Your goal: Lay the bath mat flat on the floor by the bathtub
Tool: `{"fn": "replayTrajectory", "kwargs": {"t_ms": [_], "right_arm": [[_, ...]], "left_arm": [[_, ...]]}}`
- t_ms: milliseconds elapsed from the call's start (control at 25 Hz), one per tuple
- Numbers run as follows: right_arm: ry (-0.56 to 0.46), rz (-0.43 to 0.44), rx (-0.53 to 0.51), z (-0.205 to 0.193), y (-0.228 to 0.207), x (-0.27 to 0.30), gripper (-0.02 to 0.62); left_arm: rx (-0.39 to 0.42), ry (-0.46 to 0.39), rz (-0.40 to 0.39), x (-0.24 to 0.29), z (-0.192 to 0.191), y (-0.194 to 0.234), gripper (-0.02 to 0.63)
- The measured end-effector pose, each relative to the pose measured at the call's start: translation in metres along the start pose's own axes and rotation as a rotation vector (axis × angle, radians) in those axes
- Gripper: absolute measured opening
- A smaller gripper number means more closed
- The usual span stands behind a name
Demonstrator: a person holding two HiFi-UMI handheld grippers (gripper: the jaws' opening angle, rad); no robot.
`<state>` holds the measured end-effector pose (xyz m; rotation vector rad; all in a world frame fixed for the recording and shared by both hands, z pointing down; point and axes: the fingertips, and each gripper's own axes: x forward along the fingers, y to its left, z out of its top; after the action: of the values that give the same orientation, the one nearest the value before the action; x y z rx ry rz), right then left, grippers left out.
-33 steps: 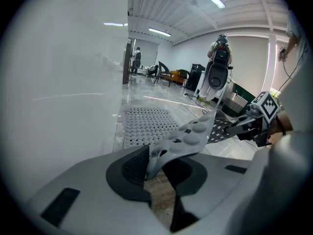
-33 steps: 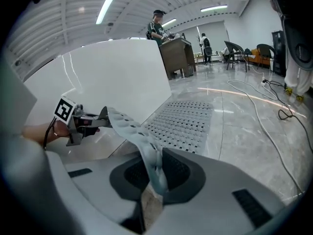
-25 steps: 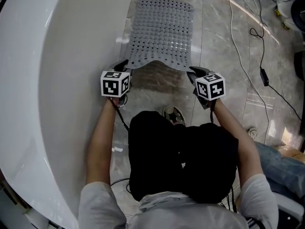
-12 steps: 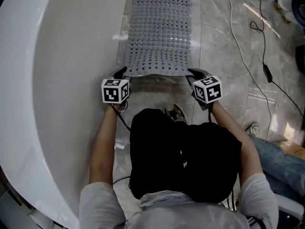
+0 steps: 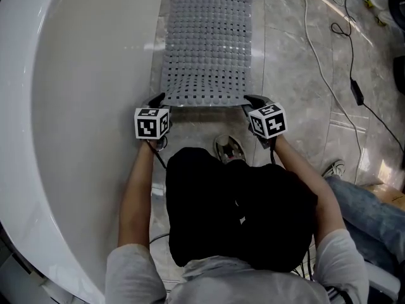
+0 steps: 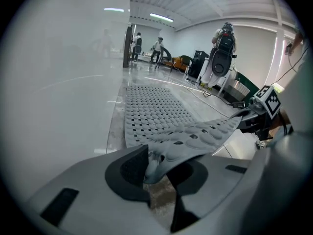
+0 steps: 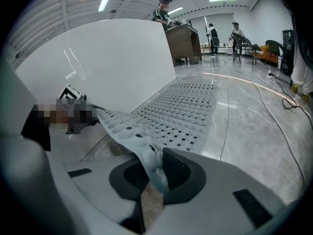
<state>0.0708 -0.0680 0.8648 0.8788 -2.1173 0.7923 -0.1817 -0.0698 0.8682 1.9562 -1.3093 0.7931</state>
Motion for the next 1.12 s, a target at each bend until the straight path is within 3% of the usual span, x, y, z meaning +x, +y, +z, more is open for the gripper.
{"fn": "replayTrajectory", "kwargs": {"t_ms": [280, 1120], "right_arm": [[0.037, 0.009, -0.038, -0.009, 0.0, 0.01, 0.033], [0.153, 0.034, -0.057, -0.04, -0.003, 0.036, 0.043]], "left_arm": [[-0.025, 0.019, -0.015, 0.009, -0.012, 0.004, 0.075], [0.024, 0.131, 0.007, 0.031, -0.041, 0.01, 0.083]]}}
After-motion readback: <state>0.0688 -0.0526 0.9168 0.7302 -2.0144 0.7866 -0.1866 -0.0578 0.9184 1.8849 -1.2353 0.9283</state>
